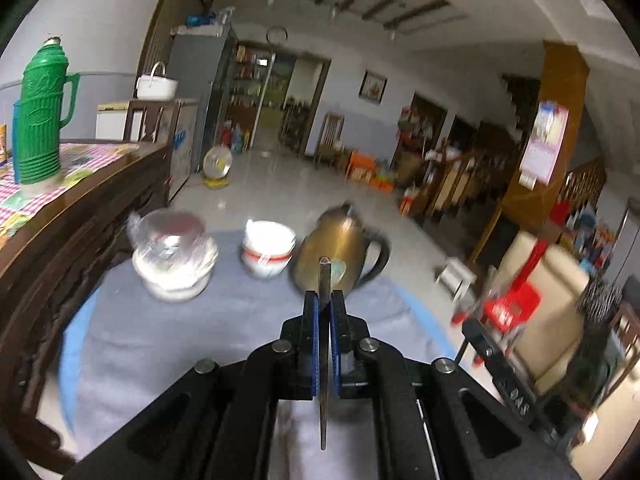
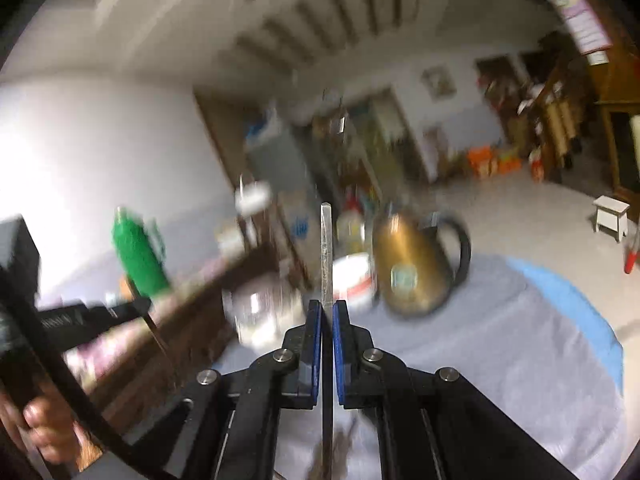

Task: Organize utensils
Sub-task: 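Lift both held chopsticks up over the grey utensil cup, then open both grippers to drop the chopsticks into the grey cup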

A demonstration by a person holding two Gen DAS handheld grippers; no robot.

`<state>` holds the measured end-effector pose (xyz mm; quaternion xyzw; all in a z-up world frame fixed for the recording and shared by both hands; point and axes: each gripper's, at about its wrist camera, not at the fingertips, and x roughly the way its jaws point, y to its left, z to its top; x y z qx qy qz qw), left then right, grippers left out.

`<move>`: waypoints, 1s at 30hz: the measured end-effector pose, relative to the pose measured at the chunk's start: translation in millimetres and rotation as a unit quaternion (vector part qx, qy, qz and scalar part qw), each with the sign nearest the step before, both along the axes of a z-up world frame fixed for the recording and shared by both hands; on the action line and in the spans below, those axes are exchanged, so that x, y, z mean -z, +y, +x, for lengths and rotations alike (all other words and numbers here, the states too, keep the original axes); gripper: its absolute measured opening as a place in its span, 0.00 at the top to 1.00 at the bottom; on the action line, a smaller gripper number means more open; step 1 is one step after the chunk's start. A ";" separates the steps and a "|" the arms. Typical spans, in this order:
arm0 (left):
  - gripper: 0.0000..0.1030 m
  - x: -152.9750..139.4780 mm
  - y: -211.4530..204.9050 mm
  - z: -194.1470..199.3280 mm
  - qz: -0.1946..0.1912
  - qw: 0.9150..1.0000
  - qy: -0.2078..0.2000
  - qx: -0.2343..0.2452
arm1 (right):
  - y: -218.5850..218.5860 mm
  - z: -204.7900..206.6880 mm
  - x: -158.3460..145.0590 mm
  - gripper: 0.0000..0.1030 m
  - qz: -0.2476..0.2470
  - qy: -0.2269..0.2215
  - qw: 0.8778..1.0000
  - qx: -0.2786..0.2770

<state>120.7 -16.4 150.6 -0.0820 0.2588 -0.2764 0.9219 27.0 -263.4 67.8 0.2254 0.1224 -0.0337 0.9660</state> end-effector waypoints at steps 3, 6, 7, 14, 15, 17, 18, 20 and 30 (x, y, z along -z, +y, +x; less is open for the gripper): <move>0.95 -9.9 -22.7 12.0 -0.030 0.999 -0.031 -0.020 | -16.2 2.5 -11.6 0.94 -0.014 -0.065 0.996 0.059; 0.95 -5.7 -43.3 25.4 -0.038 0.998 -0.040 -0.042 | -26.9 10.7 -12.2 0.94 -0.046 -0.110 0.985 0.124; 0.95 -0.3 -52.0 31.6 -0.036 0.997 -0.039 -0.050 | -30.7 16.8 -10.4 0.94 -0.050 -0.114 0.983 0.136; 0.95 55.2 -83.1 60.4 0.000 0.997 0.001 -0.074 | -45.5 74.9 18.7 0.94 -0.042 -0.065 0.984 0.157; 0.95 65.1 -84.6 63.4 0.007 0.997 0.009 -0.072 | -44.8 79.9 25.5 0.94 -0.046 -0.053 0.986 0.152; 0.95 73.6 -86.9 63.7 0.016 0.997 0.020 -0.067 | -44.7 84.3 36.2 0.94 -0.048 -0.035 0.988 0.144; 0.95 80.2 -86.8 65.7 0.021 0.997 0.031 -0.062 | -46.5 86.7 42.4 0.94 -0.044 -0.025 0.989 0.137; 0.95 86.2 -87.5 64.1 0.035 0.997 0.042 -0.050 | -48.3 87.1 55.1 0.94 -0.037 -0.007 0.991 0.129; 0.57 116.3 -74.2 37.3 0.151 0.983 0.091 0.052 | -67.4 74.5 83.6 0.78 0.076 0.094 0.993 0.020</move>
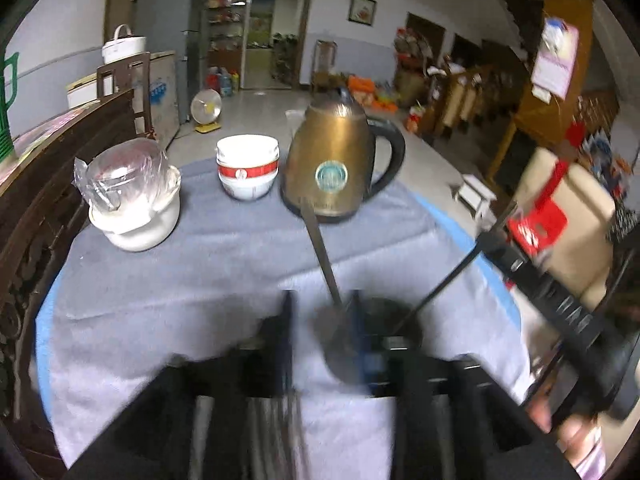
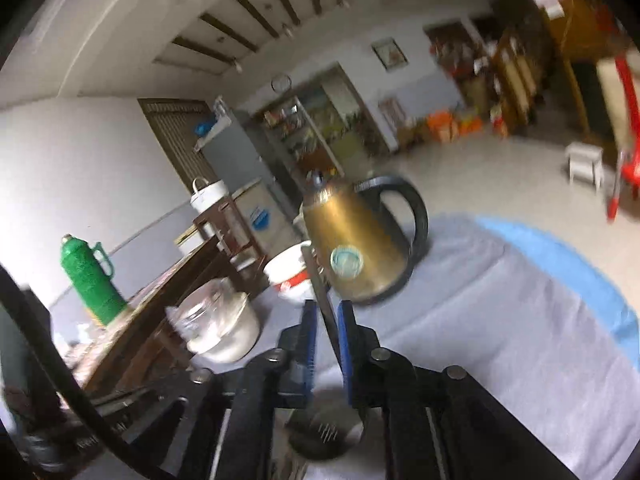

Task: Organize utensils
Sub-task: 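Open both grippers to drop the chopsticks into the grey cup, then grasp a chopstick with the right gripper while the left gripper grasps another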

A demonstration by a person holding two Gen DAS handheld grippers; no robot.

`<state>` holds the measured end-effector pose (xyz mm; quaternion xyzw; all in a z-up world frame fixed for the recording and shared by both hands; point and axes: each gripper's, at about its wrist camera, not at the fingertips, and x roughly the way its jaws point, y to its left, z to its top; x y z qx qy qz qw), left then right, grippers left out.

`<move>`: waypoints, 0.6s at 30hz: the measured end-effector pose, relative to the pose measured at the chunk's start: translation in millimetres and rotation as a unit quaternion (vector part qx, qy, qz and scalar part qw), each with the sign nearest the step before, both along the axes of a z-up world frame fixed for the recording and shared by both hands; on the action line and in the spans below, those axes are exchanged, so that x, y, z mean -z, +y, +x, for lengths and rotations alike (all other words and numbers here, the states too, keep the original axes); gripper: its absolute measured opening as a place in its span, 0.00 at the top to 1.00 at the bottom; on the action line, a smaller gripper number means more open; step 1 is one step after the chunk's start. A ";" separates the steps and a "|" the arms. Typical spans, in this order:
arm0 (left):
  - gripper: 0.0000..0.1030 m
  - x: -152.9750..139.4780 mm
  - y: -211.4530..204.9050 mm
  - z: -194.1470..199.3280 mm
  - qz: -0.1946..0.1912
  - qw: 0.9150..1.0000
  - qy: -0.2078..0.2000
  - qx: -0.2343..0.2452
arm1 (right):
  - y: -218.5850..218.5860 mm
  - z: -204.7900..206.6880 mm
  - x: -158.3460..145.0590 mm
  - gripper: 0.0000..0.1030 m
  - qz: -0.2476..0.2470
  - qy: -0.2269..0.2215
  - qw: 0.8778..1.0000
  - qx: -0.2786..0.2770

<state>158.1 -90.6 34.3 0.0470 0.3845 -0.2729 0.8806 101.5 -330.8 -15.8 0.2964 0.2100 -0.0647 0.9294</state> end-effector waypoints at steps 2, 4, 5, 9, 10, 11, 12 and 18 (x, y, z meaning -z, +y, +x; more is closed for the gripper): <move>0.53 3.1 16.3 -11.1 0.006 1.000 -0.008 0.005 | -4.0 -19.1 2.3 0.51 0.023 -0.005 1.000 -0.010; 0.53 6.1 29.2 -15.1 0.008 1.000 0.003 0.012 | -2.1 -34.9 -1.0 0.30 0.029 -0.023 0.999 -0.008; 0.52 10.6 39.0 -18.7 0.012 1.000 0.012 0.013 | -1.6 -49.4 -0.6 0.30 0.023 -0.035 0.999 -0.009; 0.51 39.4 73.9 -33.7 0.043 0.998 0.044 0.000 | 3.6 -92.1 -3.6 0.40 0.026 -0.037 0.999 -0.018; 0.51 47.6 81.5 -36.2 0.048 0.997 0.054 -0.006 | 5.3 -101.2 -1.9 0.50 0.030 -0.033 0.999 -0.022; 0.51 57.6 88.8 -39.9 0.055 0.996 0.066 -0.013 | 6.9 -103.6 -2.1 0.54 0.033 -0.025 0.999 -0.028; 0.51 69.6 95.9 -43.9 0.062 0.995 0.080 -0.021 | 12.9 -108.2 6.6 0.63 0.036 -0.004 0.999 -0.038; 0.51 110.7 116.7 -68.5 0.050 0.987 0.149 -0.030 | 63.4 -105.4 55.0 0.69 0.026 0.095 0.990 -0.097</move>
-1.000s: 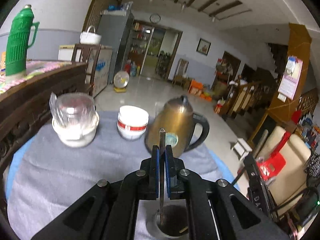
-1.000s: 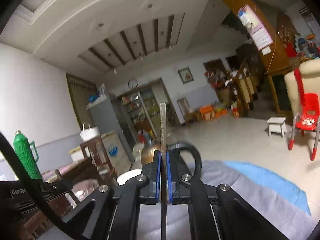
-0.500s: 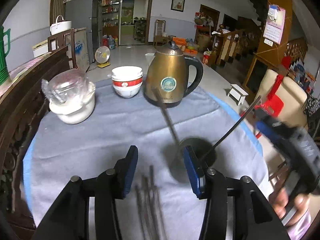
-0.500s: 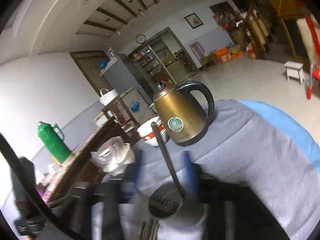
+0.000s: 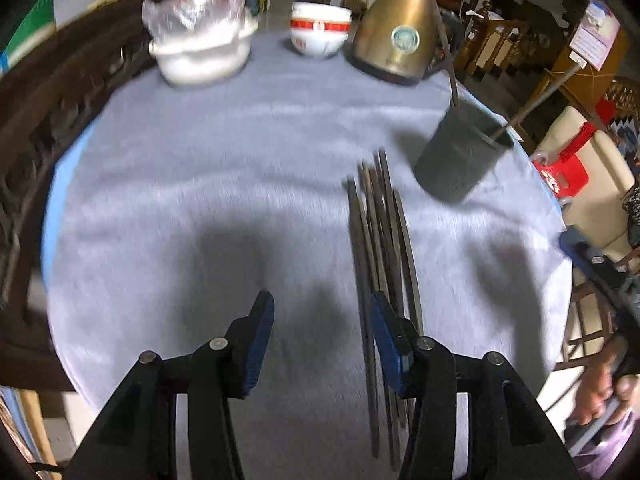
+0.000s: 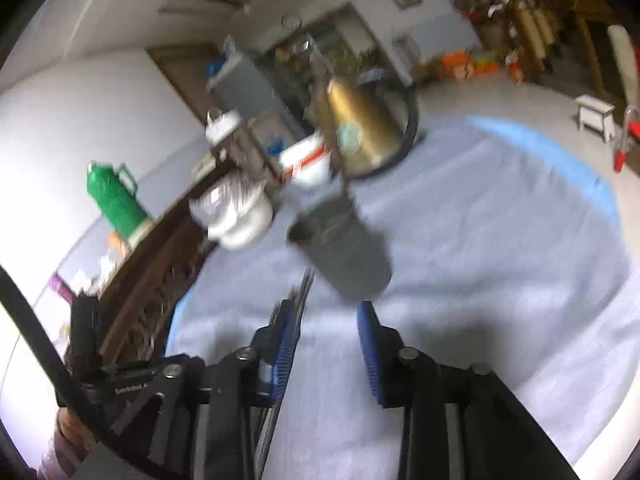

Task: Organize utensils
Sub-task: 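Grasp a chopstick with the right gripper while the left gripper grasps another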

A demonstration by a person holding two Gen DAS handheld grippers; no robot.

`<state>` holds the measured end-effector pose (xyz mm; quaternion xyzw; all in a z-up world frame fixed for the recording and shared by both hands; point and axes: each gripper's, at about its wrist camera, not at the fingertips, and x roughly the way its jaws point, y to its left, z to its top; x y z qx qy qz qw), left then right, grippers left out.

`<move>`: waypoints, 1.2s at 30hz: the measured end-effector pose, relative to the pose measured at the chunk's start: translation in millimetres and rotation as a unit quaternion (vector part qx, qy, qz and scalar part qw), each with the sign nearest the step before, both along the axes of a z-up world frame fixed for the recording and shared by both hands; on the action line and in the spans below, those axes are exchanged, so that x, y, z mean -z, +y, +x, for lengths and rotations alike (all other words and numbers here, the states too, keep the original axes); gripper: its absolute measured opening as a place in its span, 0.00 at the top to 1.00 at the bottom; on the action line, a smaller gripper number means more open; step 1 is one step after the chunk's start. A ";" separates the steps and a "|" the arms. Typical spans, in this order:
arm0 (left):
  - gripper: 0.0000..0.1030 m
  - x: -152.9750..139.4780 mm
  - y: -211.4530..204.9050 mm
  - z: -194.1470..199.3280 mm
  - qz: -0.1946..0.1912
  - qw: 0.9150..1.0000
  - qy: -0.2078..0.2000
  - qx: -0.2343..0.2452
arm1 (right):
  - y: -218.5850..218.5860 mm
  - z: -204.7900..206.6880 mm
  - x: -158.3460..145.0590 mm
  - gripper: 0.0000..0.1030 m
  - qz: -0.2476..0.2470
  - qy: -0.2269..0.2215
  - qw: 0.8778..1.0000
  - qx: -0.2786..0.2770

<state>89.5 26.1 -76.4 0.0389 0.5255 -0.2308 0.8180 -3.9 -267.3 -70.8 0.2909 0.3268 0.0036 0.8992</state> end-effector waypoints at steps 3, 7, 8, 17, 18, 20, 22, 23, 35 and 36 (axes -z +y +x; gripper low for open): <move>0.51 10.8 0.7 -11.5 -0.002 1.000 0.013 0.007 | 21.5 16.7 21.1 0.71 0.011 0.042 0.999 -0.026; 0.51 16.5 -1.8 -12.9 -0.005 1.000 0.019 0.015 | 53.5 42.9 47.8 0.76 0.010 0.100 0.992 -0.078; 0.51 17.3 0.0 -12.3 -0.008 1.000 0.022 0.012 | 60.6 47.7 53.2 0.77 0.007 0.111 0.990 -0.086; 0.51 30.7 1.9 0.9 -0.027 0.998 0.055 0.009 | 90.6 84.8 81.7 0.83 -0.005 0.180 0.977 -0.112; 0.51 32.9 1.9 0.9 -0.029 0.998 0.059 0.011 | 92.1 85.5 83.0 0.84 -0.005 0.184 0.976 -0.113; 0.52 38.0 -0.2 2.9 -0.019 0.998 0.065 0.010 | 95.4 89.3 83.1 0.85 -0.020 0.188 0.975 -0.113; 0.52 40.2 -3.5 4.0 -0.020 0.997 0.067 0.012 | 97.0 93.9 83.4 0.86 -0.025 0.193 0.974 -0.116; 0.52 40.9 -4.8 4.2 -0.021 0.997 0.068 0.013 | 98.0 95.7 84.3 0.86 -0.030 0.195 0.973 -0.117; 0.52 41.2 -14.8 12.9 -0.016 0.997 0.069 0.015 | 75.0 84.7 80.1 0.92 -0.064 0.206 0.971 -0.103; 0.52 41.4 -16.1 13.7 -0.014 0.998 0.067 0.016 | 71.5 82.8 80.1 0.92 -0.060 0.208 0.971 -0.101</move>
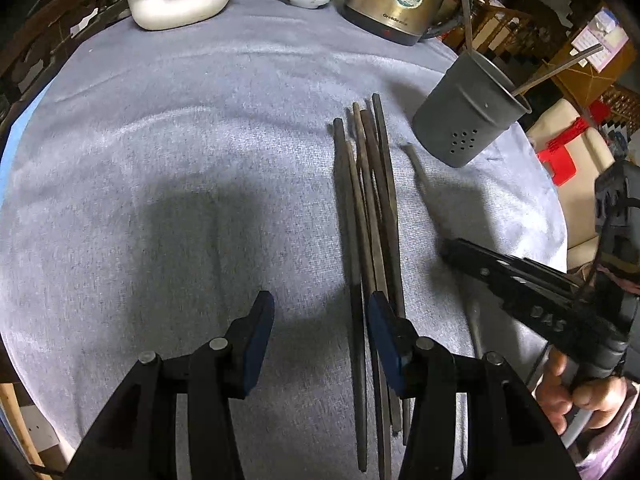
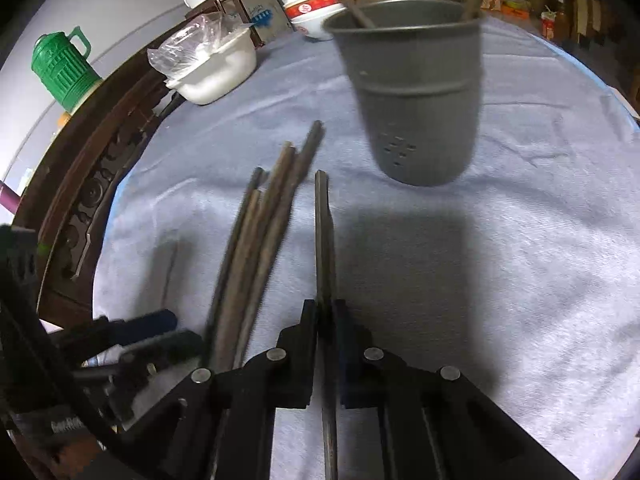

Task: Organize utensils
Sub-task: 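Grasp a chopstick with the right gripper while the left gripper grasps another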

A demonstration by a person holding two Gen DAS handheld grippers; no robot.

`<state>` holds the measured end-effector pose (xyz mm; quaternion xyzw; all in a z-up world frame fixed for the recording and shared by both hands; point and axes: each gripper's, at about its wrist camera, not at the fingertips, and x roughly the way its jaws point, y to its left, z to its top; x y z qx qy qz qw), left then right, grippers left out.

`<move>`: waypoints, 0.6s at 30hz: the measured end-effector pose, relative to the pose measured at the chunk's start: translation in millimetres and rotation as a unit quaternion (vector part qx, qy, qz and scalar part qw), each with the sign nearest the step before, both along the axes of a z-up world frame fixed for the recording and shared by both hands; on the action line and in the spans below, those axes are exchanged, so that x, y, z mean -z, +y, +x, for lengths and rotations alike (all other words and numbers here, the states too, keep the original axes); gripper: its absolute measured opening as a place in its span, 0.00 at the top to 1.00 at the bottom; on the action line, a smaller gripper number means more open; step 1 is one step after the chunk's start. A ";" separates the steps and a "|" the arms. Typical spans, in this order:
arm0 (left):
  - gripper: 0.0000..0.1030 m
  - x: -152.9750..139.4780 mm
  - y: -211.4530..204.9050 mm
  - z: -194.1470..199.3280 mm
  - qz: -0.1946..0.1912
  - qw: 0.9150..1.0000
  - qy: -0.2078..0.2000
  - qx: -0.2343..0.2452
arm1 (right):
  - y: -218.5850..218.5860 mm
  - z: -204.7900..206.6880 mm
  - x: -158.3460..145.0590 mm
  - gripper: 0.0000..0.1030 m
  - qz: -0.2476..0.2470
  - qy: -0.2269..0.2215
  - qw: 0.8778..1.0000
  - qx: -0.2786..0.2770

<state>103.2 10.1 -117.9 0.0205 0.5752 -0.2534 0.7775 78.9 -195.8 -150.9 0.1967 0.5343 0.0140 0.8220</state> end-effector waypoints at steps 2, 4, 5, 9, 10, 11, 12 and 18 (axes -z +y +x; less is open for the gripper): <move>0.52 0.5 -4.4 2.9 0.005 1.000 -0.004 0.002 | -10.0 -3.5 1.5 0.92 0.018 0.005 1.000 0.009; 0.52 1.5 -10.4 5.4 0.012 1.000 -0.009 0.006 | -15.4 -4.2 3.9 0.92 0.035 0.007 0.999 0.013; 0.52 1.7 -12.1 6.0 0.016 1.000 -0.011 0.008 | -19.1 -4.0 5.2 0.92 0.049 0.009 0.999 0.018; 0.52 2.0 -19.8 17.0 0.028 0.999 -0.015 0.007 | -20.6 -4.0 6.6 0.92 0.055 0.010 0.998 0.020; 0.52 2.0 -22.2 21.5 0.032 0.999 -0.017 0.006 | -20.3 -4.0 6.9 0.92 0.056 0.010 0.998 0.021; 0.52 2.1 -24.1 25.3 0.036 0.999 -0.017 0.004 | -20.5 -4.0 7.0 0.92 0.057 0.010 0.998 0.021; 0.52 2.3 -26.3 28.5 0.039 0.999 -0.017 0.003 | -20.5 -4.2 7.3 0.92 0.059 0.010 0.998 0.021; 0.70 3.9 -22.7 37.3 0.051 0.998 -0.026 0.001 | -21.7 -6.5 9.0 0.92 0.061 0.007 0.998 0.024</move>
